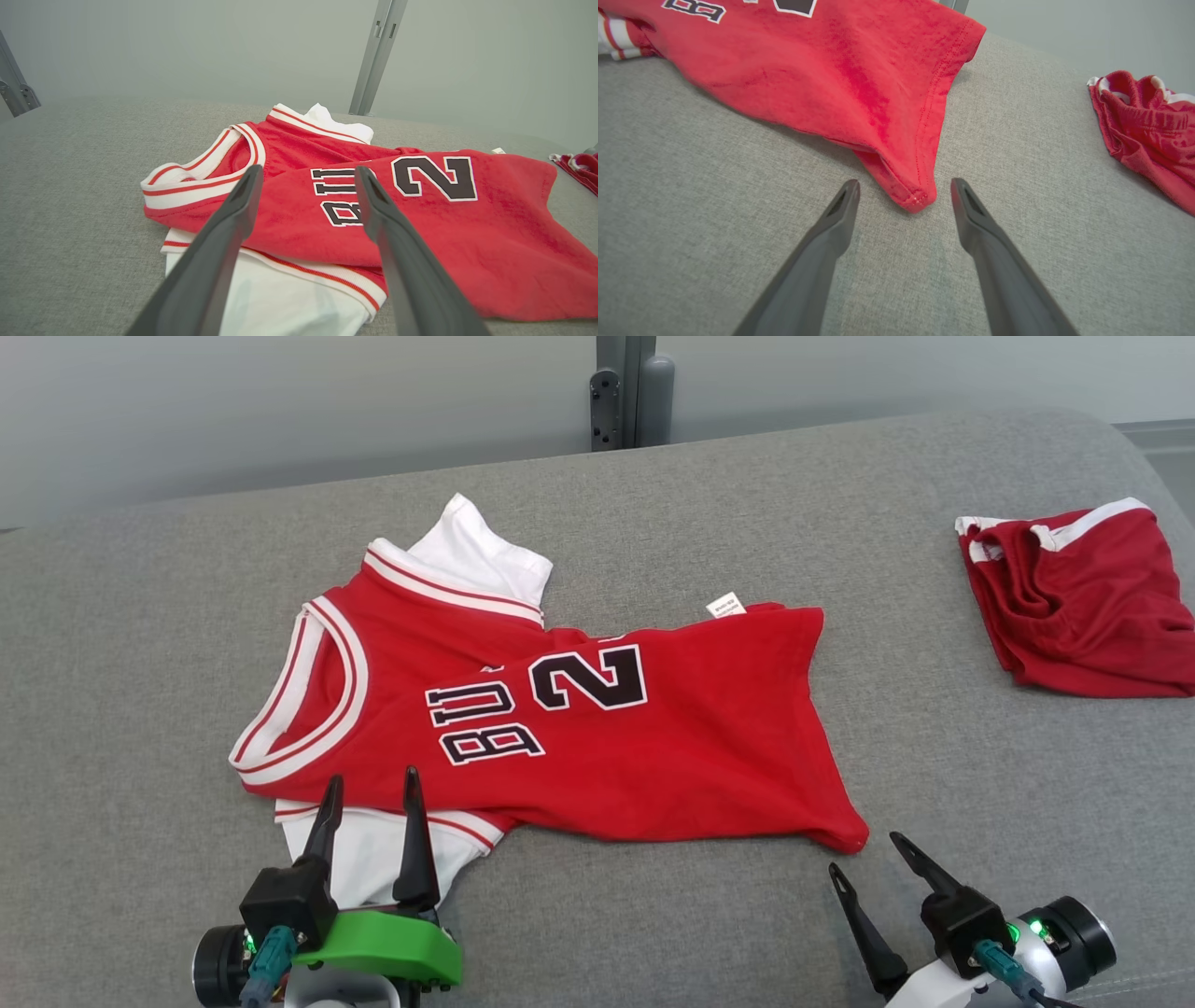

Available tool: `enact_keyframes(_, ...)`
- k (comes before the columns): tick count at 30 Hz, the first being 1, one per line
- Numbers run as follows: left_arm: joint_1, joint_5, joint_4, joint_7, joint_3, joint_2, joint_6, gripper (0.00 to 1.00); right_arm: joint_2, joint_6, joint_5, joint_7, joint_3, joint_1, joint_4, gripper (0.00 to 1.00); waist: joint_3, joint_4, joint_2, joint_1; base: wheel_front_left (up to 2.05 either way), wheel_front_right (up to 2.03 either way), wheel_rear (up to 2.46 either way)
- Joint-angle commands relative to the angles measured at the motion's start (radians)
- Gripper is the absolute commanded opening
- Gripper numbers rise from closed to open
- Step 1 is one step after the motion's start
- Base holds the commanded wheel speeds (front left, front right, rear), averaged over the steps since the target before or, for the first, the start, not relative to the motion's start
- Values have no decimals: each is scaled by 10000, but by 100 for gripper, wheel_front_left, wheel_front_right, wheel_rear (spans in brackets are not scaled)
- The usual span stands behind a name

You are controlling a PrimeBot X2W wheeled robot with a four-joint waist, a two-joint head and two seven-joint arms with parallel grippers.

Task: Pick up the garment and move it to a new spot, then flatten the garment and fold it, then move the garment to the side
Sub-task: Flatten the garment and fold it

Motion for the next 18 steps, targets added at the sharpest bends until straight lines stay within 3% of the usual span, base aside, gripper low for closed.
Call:
enact_keyframes(1,101,-78,-30,11,36,70,33,100,47,-10,150,33,-60,183,-167,100,-42,-82,-1,0,0,0,0)
enact_keyframes(8,114,-150,-99,-8,102,132,6,100,315,-10,740,-128,-783,74,-1073,100,-200,-154,-1,0,0,0,0)
enact_keyframes(18,291,-168,-233,-14,187,274,-86,100,959,-10,1061,-284,-1701,-462,-1562,100,-586,246,-1,0,0,0,0)
